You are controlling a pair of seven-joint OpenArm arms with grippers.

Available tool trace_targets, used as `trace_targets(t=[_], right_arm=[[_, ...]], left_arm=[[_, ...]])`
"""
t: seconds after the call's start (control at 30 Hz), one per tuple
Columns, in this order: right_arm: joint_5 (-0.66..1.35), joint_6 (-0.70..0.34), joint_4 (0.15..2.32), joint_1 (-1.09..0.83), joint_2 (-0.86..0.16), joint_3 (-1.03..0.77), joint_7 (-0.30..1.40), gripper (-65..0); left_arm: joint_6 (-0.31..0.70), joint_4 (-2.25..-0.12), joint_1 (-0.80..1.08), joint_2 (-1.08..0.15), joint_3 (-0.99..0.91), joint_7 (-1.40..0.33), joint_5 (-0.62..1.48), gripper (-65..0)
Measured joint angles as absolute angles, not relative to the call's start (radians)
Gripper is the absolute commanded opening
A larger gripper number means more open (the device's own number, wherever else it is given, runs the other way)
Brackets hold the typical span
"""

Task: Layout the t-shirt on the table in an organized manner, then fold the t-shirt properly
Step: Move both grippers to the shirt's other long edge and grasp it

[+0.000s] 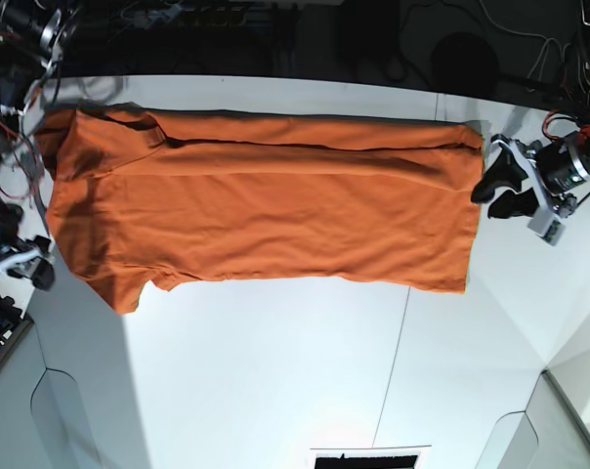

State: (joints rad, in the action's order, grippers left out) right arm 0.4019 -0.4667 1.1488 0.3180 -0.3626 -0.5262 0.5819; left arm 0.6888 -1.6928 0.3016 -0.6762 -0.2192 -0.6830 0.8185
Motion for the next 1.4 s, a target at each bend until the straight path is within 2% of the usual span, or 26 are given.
trace_targets(t=[0.1,0.27,0.5,0.77,1.03,1.27,1.33,1.4], right_arm=[[0.37,-0.46,1.008,0.39,-0.363,-0.455,0.578,-29.3],[0.376,-0.458,0.911,0.42,-0.363,-0.38,0.56,-29.3],[0.404,-0.472,0.913,0.377,-0.366,-0.376,0.528,-29.3],[0.458,-0.48,0.916,0.359,-0.363,-0.376,0.527,-29.3],[0.464,-0.48,0.916,0.36,-0.358,-0.377,0.527,-29.3],[0.466,-0.496,0.916,0.36,-0.358,-0.377,0.527,-29.4],[0.493,-0.525,0.916,0.36,-0.358,-0.377,0.528,-29.4],[0.515,-0.545,0.914,0.359,-0.357,-0.376,0.532,-29.4]], left_arm=[[0.69,-1.688,0.289,-0.675,-0.182,-0.653,0.775,-25.8],[0.594,-1.601,0.178,-0.673,-0.174,-0.62,0.751,-25.8],[0.583,-1.293,-0.059,-0.675,-0.149,-0.608,0.778,-25.8],[0.58,-0.963,-0.272,-0.651,0.062,-0.515,0.763,-25.8],[0.587,-0.918,-0.326,-0.535,0.079,-0.551,0.759,-25.8],[0.588,-0.918,-0.33,-0.509,0.078,-0.536,0.723,-26.1],[0.588,-0.918,-0.33,-0.509,0.078,-0.534,0.722,-29.4],[0.587,-0.918,-0.33,-0.508,0.078,-0.534,0.712,-38.2]])
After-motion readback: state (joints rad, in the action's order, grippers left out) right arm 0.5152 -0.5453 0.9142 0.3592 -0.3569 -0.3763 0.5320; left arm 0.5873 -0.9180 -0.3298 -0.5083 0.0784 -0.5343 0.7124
